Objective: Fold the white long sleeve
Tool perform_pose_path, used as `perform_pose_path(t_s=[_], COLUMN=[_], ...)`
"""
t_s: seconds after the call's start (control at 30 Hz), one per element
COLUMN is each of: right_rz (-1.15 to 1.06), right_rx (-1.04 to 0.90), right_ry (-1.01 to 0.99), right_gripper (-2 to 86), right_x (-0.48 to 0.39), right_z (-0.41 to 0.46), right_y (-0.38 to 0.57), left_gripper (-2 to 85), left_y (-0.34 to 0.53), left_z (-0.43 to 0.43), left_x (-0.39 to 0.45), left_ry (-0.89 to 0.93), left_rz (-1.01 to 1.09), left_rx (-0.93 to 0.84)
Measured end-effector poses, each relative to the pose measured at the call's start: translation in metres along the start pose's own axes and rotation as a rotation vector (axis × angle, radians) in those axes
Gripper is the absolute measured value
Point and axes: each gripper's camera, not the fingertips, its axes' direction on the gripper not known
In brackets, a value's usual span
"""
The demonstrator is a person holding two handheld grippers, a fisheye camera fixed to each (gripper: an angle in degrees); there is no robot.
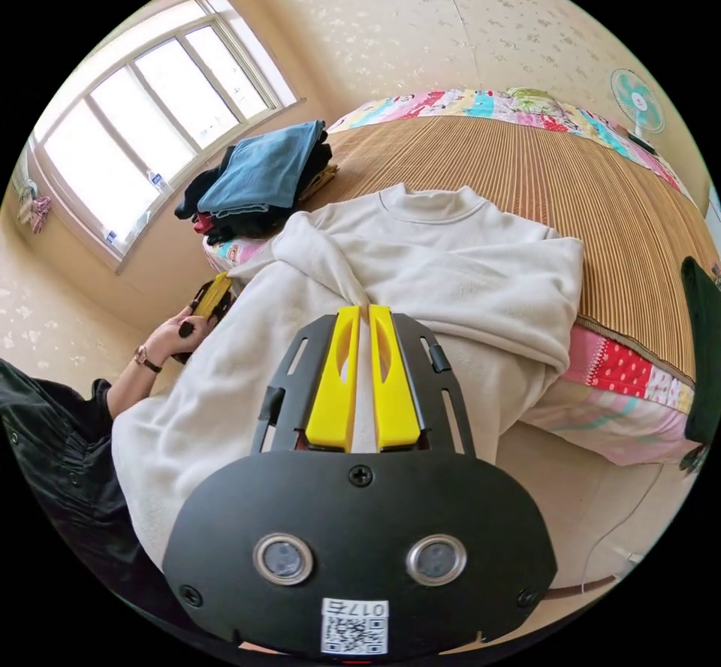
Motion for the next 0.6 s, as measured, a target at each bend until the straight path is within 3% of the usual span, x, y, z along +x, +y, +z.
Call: perform_pose_path(t_s=[0.1,0.17,0.2,0.27,0.3,0.37,0.43,0.5,0.53,0.6], right_rz=[0.016,0.019,0.019,0.015,0.015,0.018,0.026,0.041,0.051,0.067], right_rx=[0.002,0.000,0.000,-0.001,-0.001,0.002,0.006,0.011,0.013,0.014], right_ry=[-0.035,-0.040,-0.038,-0.030,-0.030,-0.041,-0.066,-0.100,-0.127,-0.168], right_gripper=[3.1,3.2,3.2,3.2,3.2,3.3,3.4,3.4,3.5,3.5], right_x=[0.005,0.005,0.005,0.005,0.005,0.009,0.015,0.023,0.029,0.039], right_z=[0.004,0.006,0.007,0.007,0.007,0.006,0.005,0.003,0.002,0.001], right_y=[0.013,0.023,0.025,0.035,0.037,0.047,0.054,0.061,0.066,0.072], left_gripper=[0.5,0.3,0.3,0.3,0.3,0.2,0.3,0.3,0.4,0.5], left_y=[0.079,0.205,0.242,0.378,0.409,0.509,0.555,0.590,0.604,0.614], left_z=[0.045,0.110,0.127,0.183,0.194,0.213,0.200,0.166,0.150,0.140], left_x=[0.106,0.155,0.154,0.102,0.078,-0.041,-0.120,-0.155,-0.171,-0.189], left_ry=[-0.224,-0.462,-0.514,-0.665,-0.712,-1.019,-1.238,-1.199,-1.211,-1.281], left_rz=[0.566,1.142,1.276,1.718,1.799,2.040,2.181,2.318,2.326,2.211], left_rx=[-0.170,-0.358,-0.413,-0.743,-0.865,-1.255,-1.262,-0.972,-0.845,-0.832])
